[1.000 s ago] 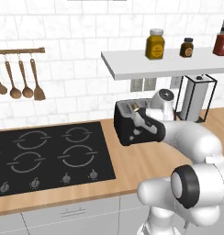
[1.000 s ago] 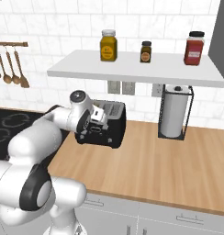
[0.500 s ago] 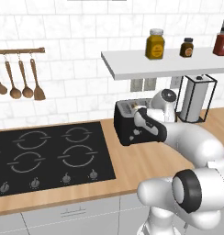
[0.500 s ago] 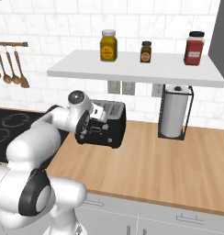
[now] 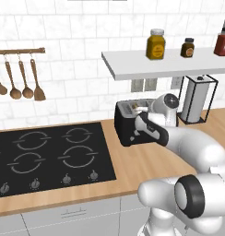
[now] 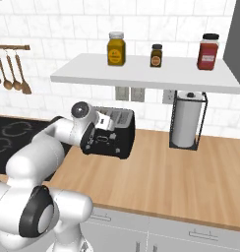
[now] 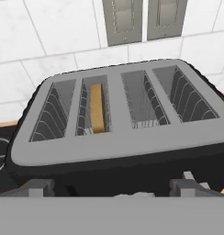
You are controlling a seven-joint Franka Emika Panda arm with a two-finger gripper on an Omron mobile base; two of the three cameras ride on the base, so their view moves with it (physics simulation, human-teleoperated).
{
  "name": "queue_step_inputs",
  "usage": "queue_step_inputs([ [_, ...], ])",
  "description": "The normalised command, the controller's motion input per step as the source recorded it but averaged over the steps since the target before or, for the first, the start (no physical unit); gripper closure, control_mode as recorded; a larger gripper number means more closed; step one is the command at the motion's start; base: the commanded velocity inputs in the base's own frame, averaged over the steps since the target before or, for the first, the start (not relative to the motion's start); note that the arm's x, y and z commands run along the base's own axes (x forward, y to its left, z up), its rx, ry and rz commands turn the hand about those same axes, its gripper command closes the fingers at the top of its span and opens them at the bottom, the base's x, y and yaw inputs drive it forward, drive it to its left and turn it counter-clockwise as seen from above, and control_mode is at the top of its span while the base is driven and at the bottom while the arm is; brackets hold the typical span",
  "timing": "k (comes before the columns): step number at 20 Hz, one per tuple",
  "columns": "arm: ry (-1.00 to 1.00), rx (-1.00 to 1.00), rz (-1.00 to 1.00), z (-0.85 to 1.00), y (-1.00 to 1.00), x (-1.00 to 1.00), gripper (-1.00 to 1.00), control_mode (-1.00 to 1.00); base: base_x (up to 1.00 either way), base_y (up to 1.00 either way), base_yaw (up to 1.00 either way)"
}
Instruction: Start the toaster. Once the lever pops up, take the bread to the plate on the dining counter.
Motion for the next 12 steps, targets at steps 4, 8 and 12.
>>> queue_step_inputs([
  [4,0.00,0.00,0.00,0.05,0.00,0.02,-1.00,-1.00,0.00,0.00,0.00],
  [8,0.00,0.00,0.00,0.03,0.00,0.05,-1.00,-1.00,0.00,0.00,0.00],
  [12,0.00,0.00,0.00,0.09,0.00,0.00,-1.00,-1.00,0.00,0.00,0.00],
])
